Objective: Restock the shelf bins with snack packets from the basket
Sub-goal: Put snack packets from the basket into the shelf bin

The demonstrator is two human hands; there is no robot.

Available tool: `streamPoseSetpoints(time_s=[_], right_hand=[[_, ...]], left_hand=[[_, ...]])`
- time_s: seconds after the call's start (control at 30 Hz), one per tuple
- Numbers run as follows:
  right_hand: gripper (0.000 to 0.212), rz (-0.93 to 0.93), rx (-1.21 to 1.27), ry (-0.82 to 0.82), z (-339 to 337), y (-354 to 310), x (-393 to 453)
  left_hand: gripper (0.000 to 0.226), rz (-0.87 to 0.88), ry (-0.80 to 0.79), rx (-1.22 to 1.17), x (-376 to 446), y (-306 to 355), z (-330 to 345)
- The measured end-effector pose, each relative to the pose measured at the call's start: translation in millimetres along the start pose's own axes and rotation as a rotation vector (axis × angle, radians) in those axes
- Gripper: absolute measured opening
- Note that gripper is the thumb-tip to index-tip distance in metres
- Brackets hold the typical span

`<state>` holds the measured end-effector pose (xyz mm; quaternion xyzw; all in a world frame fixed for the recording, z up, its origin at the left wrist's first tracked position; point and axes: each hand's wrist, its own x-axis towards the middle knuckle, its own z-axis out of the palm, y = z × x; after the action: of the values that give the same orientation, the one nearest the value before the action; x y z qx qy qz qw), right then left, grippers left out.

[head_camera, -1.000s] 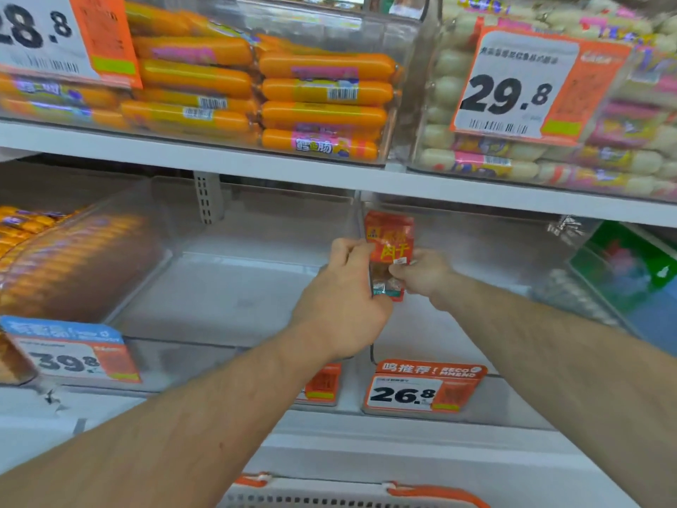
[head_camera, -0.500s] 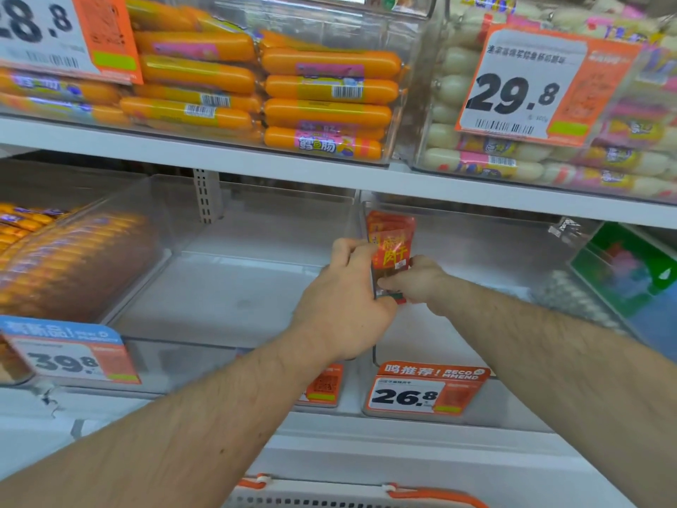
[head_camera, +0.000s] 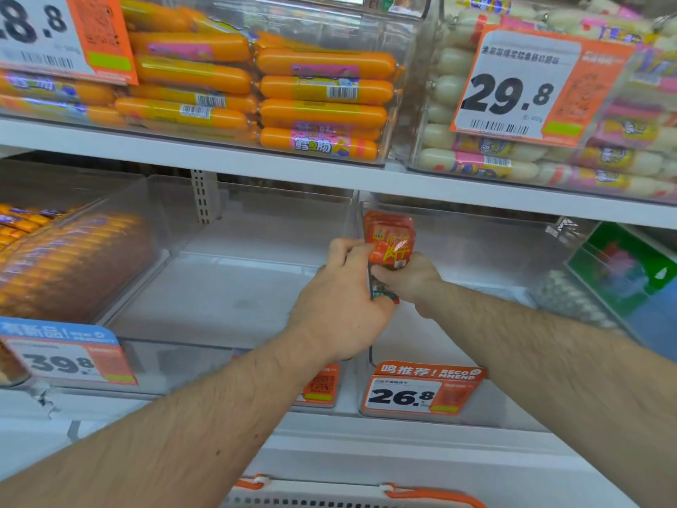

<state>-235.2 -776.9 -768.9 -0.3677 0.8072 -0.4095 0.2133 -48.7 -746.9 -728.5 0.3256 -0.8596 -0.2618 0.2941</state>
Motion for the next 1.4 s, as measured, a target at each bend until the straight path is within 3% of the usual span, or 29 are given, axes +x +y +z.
streamPoseSetpoints(time_s=[0.17, 0.5, 0.8, 1.0, 1.1, 1.2, 1.27, 1.33, 1.4], right_hand=[[0.065, 0.008, -0.047, -0.009, -0.3, -1.5, -6.2], [0.079, 0.086, -0.062, -0.049, -6.8, -6.3, -10.6], [0.067, 0.113, -0.139, -0.088, -11.9, -11.9, -18.2], [0.039, 0.132, -0.224, -0.159, -30.5, -30.1, -52.0], [0.028, 0.091, -0.256, -0.150, -40.5, -42.2, -76.4], [0.032, -0.004, -0.273, -0.052, -52.3, -58.5, -104.5], [0.028, -0.144, -0.372, 0.059, -57.7, -61.6, -122.8], [0.017, -0.390, -0.471, 0.237, -59.0, -57.8, -147.0], [0.011, -0.757, -0.430, 0.438, -53.0, -47.4, -178.7]], left_hand=[[0.057, -0.005, 0.000, 0.003, 0.4, -0.1, 0.4], [0.061, -0.001, 0.010, 0.006, 1.6, -2.8, 2.5], [0.061, 0.002, 0.015, 0.035, 3.4, -4.2, 3.8], [0.063, -0.005, 0.012, 0.081, 1.9, -0.6, 2.2], [0.062, 0.044, 0.083, 0.198, -7.2, 7.1, -4.8], [0.049, 0.199, 0.213, 0.203, -33.8, 20.9, -17.9], [0.038, 0.215, 0.216, 0.158, -59.4, 26.5, -25.9], [0.034, 0.137, 0.074, 0.108, -87.3, 22.1, -28.5], [0.035, 0.060, -0.147, 0.148, -112.6, 12.8, -29.7]])
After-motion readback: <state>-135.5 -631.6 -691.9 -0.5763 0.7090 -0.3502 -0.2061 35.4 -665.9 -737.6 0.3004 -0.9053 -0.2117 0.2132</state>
